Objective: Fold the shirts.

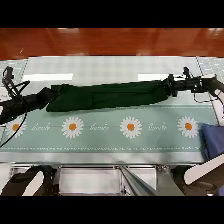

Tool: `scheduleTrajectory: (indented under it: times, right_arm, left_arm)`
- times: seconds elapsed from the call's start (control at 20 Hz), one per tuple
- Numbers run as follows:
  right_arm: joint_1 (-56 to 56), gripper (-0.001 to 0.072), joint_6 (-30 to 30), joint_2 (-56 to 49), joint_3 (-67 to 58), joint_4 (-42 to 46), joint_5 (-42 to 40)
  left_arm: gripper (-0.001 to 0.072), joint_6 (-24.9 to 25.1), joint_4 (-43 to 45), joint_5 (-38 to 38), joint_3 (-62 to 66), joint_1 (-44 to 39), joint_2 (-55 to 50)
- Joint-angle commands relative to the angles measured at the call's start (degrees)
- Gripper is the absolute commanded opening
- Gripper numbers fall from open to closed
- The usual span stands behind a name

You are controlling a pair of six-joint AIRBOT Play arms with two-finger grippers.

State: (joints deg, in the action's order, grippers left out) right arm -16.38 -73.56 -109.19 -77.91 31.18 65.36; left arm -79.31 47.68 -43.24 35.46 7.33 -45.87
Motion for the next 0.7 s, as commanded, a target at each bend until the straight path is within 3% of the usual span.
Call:
scheduleTrajectory:
  times: [0.0,0.05,0.25,0.55,0.6,0.65]
  right_arm:
    - [2.86,0.0135,0.04,-0.57,-1.92,-1.77,0.02]
    - [2.99,0.0025,1.73,-0.57,-2.45,-2.32,0.79]
    - [1.92,0.0023,3.02,3.37,-3.15,-1.73,2.16]
    - [0.37,0.0023,3.41,19.52,-2.32,11.50,6.25]
    - [0.35,0.0023,3.52,22.91,-1.14,12.24,6.23]
    - [0.37,0.0023,3.85,26.10,0.24,13.05,6.19]
  left_arm:
    - [0.0505,-0.02,-0.22,0.24,-0.02,-0.04,0.04]
    - [0.0504,0.00,-0.22,0.24,-0.02,-0.04,0.04]
    - [0.0504,0.00,-0.42,0.20,-0.02,-0.04,0.07]
    - [0.0488,0.46,-3.80,1.03,-0.02,-2.16,-0.31]
    - [0.0316,0.46,-4.11,1.57,-0.02,-3.58,-0.59]
    - [0.0036,0.76,-4.22,2.75,-0.02,-5.70,-1.11]
